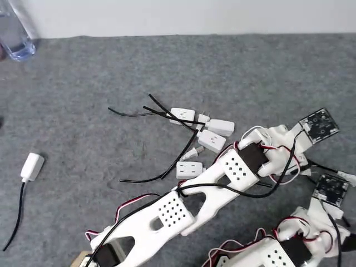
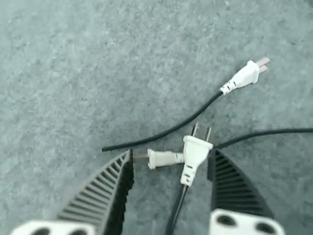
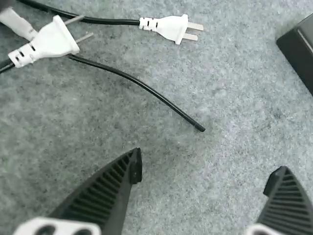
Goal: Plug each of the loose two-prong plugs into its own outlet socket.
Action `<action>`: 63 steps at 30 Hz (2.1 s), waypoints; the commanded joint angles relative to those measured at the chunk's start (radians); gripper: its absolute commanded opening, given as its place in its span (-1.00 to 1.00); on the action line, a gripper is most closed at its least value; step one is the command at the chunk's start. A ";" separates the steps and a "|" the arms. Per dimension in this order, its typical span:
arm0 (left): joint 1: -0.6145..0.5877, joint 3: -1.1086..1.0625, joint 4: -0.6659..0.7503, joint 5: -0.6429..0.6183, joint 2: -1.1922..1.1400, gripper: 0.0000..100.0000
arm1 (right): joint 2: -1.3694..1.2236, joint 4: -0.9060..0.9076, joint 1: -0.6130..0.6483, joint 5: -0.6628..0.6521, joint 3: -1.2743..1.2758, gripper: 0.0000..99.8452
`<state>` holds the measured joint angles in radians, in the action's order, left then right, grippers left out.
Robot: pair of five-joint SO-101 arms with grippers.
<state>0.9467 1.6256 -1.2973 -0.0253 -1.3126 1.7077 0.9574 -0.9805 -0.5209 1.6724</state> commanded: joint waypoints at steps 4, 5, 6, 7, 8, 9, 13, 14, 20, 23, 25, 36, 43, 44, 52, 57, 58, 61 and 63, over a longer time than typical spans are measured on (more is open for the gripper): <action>-0.054 0.047 -0.118 0.008 0.267 -0.48 | 0.008 0.008 -0.012 -0.011 0.015 -0.25; -0.064 0.047 -0.138 0.014 0.301 -0.48 | 0.008 0.021 -0.008 -0.011 0.015 -0.25; -0.081 0.047 -0.163 0.018 0.331 -0.48 | 0.008 0.028 -0.007 -0.011 0.015 -0.25; -0.100 0.047 -0.189 0.018 0.362 -0.48 | 0.008 0.030 -0.007 -0.011 0.015 -0.25; -0.117 0.047 -0.218 0.018 0.390 -0.48 | 0.008 0.030 -0.007 -0.011 0.015 -0.25; -0.140 0.047 -0.249 0.018 0.417 -0.48 | 0.008 0.030 -0.007 -0.011 0.015 -0.25; -0.229 0.047 -0.365 0.020 0.494 -0.48 | 0.008 0.027 -0.005 -0.011 0.015 -0.25; -0.247 0.047 -0.394 0.020 0.508 -0.48 | 0.008 0.027 -0.004 -0.011 0.015 -0.25; -0.388 0.044 -0.460 0.014 0.586 -0.49 | 0.008 0.068 0.054 -0.008 0.015 -0.25; -0.456 -0.005 -0.460 0.017 0.644 -0.49 | 0.008 0.068 0.061 -0.006 0.015 -0.25; -0.489 -0.102 -0.462 0.017 0.704 -0.49 | 0.007 0.068 0.061 -0.005 0.015 -0.25; -0.539 -0.977 -0.457 0.235 1.128 -0.48 | 0.005 0.114 0.130 -0.009 0.017 -0.25; -0.480 -1.351 -0.450 0.494 1.224 -0.48 | 0.002 0.117 0.134 -0.011 0.017 -0.25; -0.474 -1.395 -0.433 0.509 1.226 -0.48 | 0.001 0.117 0.134 -0.011 0.017 -0.25; -0.446 -1.805 -0.068 0.592 1.235 -0.48 | -0.001 0.117 0.136 -0.011 0.017 -0.25; -0.408 -1.900 0.077 0.621 1.235 -0.49 | -0.001 0.117 0.136 -0.011 0.017 -0.25; -0.405 -1.902 0.086 0.621 1.234 -0.49 | -0.001 0.117 0.136 -0.011 0.017 -0.25; -0.404 -1.916 0.107 0.621 1.224 -0.49 | -0.001 0.117 0.137 -0.011 0.017 -0.25; -0.408 -1.942 0.153 0.621 1.224 -0.49 | -0.001 0.117 0.137 -0.011 0.017 -0.25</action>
<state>0.5340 -0.3030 -1.2022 0.5900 -0.1220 1.7077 1.0648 -0.8546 -0.5224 1.6724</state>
